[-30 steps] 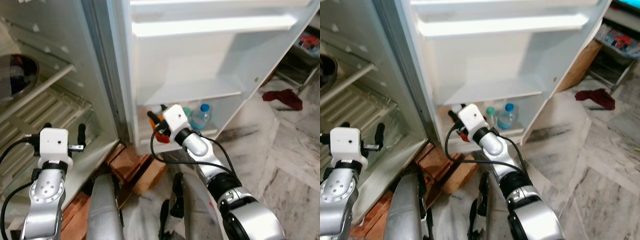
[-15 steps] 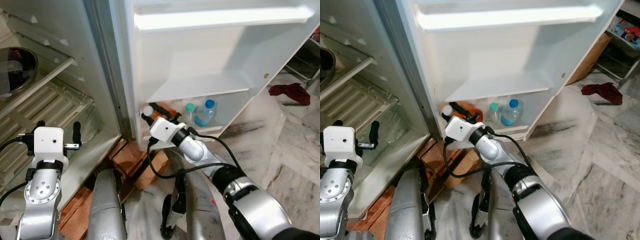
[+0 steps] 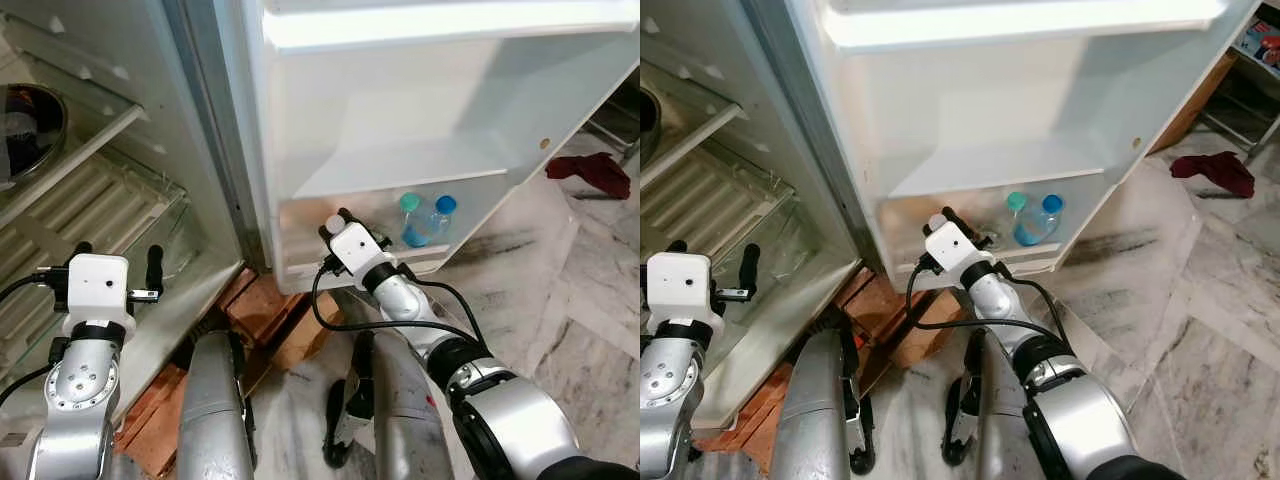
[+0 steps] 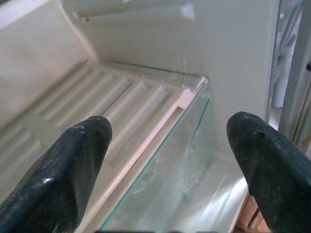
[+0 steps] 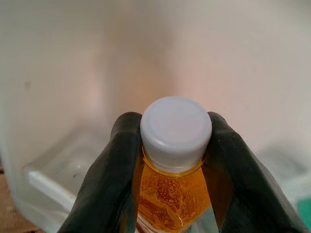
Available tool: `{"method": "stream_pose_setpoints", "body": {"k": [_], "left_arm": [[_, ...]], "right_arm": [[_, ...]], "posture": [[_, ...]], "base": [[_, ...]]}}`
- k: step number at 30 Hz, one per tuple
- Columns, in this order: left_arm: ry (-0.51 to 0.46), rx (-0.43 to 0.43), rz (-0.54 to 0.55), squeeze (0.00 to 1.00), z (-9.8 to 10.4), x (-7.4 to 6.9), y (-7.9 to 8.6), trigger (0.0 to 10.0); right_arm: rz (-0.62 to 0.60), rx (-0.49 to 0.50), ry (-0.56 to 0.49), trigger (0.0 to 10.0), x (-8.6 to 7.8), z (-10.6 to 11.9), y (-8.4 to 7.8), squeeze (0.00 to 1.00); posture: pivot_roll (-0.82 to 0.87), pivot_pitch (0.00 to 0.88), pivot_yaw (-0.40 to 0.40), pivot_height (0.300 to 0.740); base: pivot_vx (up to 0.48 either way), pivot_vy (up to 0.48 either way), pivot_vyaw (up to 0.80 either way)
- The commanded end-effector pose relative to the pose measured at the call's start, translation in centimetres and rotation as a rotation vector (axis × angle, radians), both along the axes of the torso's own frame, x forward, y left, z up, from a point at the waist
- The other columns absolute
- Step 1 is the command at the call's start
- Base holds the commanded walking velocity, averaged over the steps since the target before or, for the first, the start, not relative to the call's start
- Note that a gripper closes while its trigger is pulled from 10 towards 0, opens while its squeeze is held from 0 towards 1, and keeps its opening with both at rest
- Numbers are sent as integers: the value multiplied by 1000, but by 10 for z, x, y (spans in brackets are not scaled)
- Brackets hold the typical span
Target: Restocking fridge
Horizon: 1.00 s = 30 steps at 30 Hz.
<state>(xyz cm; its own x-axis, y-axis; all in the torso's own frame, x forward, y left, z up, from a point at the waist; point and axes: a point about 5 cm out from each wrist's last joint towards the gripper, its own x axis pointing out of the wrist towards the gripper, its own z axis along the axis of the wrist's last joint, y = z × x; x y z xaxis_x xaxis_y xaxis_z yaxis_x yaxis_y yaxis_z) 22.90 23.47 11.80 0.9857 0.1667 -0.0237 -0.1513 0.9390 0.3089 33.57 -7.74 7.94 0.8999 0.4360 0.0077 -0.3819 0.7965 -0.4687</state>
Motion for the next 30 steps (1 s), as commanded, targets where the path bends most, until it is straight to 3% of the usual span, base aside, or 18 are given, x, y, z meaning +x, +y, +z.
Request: {"method": "stream_pose_setpoints", "body": {"k": [1, 8, 13, 22, 30], "left_arm": [[16, 15, 1, 0, 0, -4, 3, 10000], [20, 17, 0, 0, 0, -2, 3, 10000], [24, 18, -1, 0, 0, -1, 2, 10000], [28, 12, -1, 0, -1, 1, 1, 10000], [32, 10, -4, 0, -2, 3, 0, 10000]], "right_arm": [[-42, 36, 28, 10000, 2, -1, -2, 0], [-126, 106, 72, 10000, 5, -2, 0, 0], [-203, 64, 86, 10000, 6, -6, -6, 0], [-326, 123, 239, 10000, 10, -15, -22, 0], [-413, 173, 305, 10000, 15, -16, -33, 0]], "posture": [[185, 281, -52, 580], [181, 283, -51, 580], [178, 281, -54, 580], [177, 276, -62, 580], [175, 266, -61, 580]], "base": [[0, 0, 0], [0, 0, 0], [0, 0, 0], [0, 0, 0], [0, 0, 0]]}}
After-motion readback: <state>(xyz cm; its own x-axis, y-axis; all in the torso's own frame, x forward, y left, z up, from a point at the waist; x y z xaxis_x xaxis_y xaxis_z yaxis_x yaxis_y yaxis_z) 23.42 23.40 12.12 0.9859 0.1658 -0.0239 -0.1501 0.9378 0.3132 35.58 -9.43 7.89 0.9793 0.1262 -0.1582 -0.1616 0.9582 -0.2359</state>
